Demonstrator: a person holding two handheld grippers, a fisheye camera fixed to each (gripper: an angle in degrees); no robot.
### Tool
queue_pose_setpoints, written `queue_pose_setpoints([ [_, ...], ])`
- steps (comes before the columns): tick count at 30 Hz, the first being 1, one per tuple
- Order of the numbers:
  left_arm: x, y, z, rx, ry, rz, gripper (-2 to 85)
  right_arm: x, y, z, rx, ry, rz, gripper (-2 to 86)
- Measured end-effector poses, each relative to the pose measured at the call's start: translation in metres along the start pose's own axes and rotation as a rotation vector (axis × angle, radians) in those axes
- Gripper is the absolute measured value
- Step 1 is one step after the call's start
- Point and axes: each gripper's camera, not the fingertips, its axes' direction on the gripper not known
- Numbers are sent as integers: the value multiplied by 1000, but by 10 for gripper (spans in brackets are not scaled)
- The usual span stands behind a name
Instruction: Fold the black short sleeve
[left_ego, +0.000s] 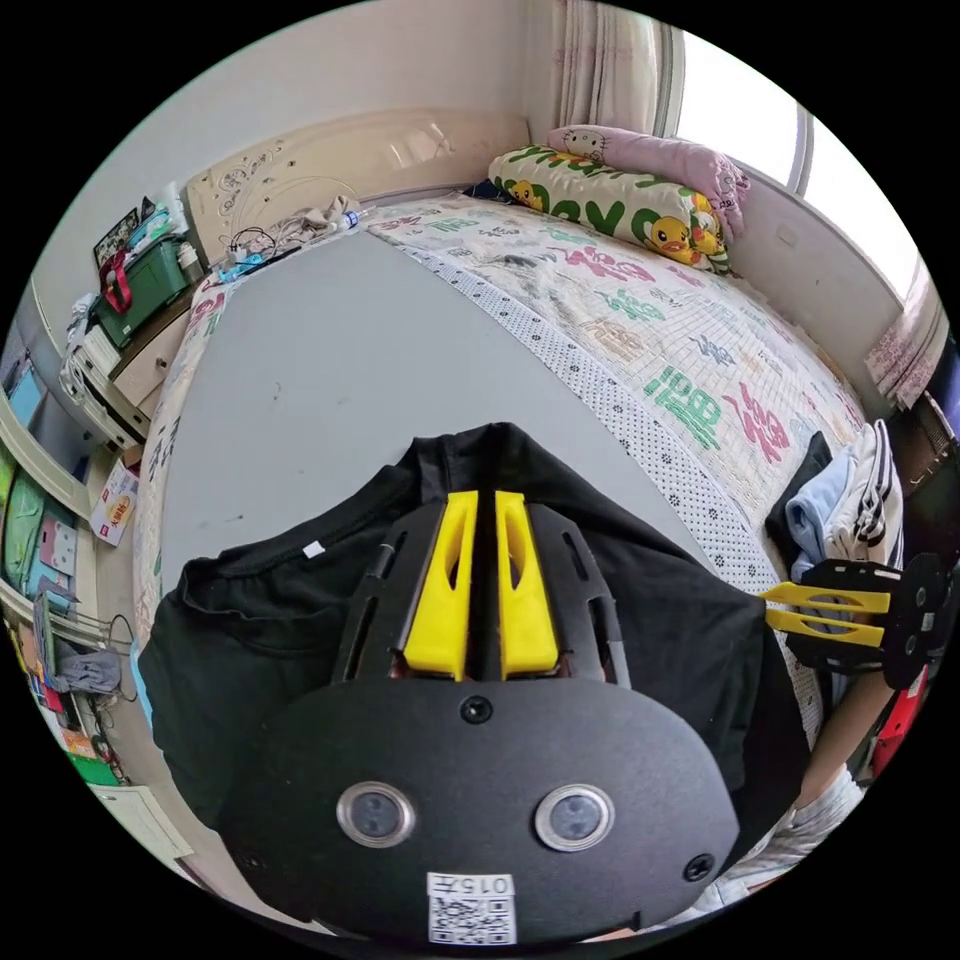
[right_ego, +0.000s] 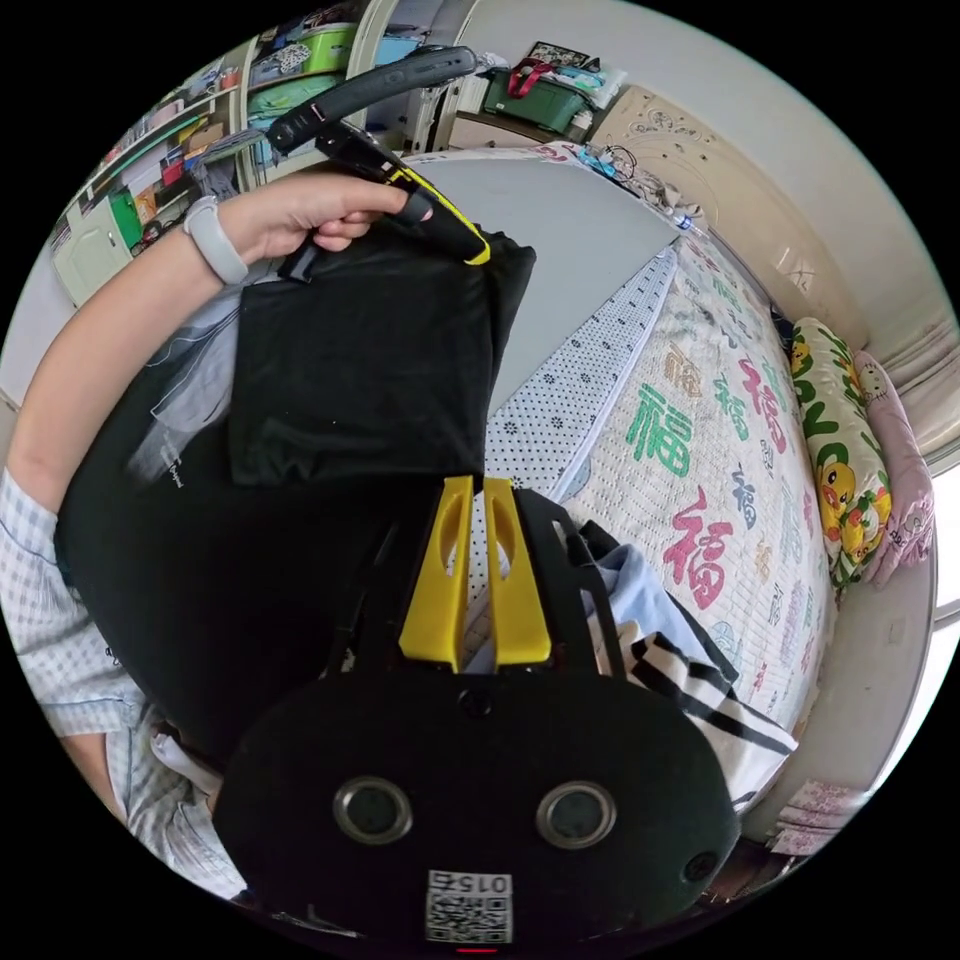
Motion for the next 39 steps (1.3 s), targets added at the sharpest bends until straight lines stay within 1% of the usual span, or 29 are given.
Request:
queue_pose_setpoints([
  [3, 1, 16, -36, 57, 35, 58, 38, -1, 4, -5, 17, 0, 1, 44],
  [4, 4, 32, -58, 77, 72, 108, 47, -2, 6, -8, 20, 14, 9, 52],
  [7, 5, 96, -116, 121, 132, 195, 63, 1, 15, -23, 52, 77, 66, 64],
  [9, -4, 141, -145, 135, 160, 222, 67, -3, 23, -40, 133, 51, 60, 67],
  [11, -21, 197, -166, 123, 167, 255, 68, -16, 33, -60, 249, -42, -32, 69],
  [12, -27, 209, -169, 126, 160, 253, 68, -20, 35, -64, 266, -63, -62, 70],
  [14, -59, 246, -165, 168, 149, 201, 65, -42, 37, -72, 292, -111, -192, 81],
  [16, -83, 258, -150, 177, 179, 164, 62, -58, 38, -72, 284, -143, -303, 89],
  [17, -96, 261, -136, 158, 213, 150, 61, -66, 37, -71, 281, -174, -363, 94],
  [19, -107, 259, -117, 104, 231, 143, 65, -71, 34, -69, 268, -196, -395, 97],
  [23, -131, 256, -103, 131, 306, 120, 74, -73, 25, -56, 187, -188, -384, 97],
  [27, -134, 247, -88, 80, 268, 135, 72, -81, 26, -49, 140, -145, -425, 77],
  [30, -136, 243, -85, 57, 243, 154, 60, -85, 26, -51, 136, -160, -449, 76],
  [34, -145, 234, -76, -8, 238, 176, 14, -93, 19, -47, 119, -112, -447, 72],
  [36, -153, 233, -79, -6, 237, 174, 7, -94, 14, -46, 124, -77, -422, 57],
  [39, -169, 233, -90, 22, 237, 164, 3, -102, 14, -49, 129, -98, -467, 51],
])
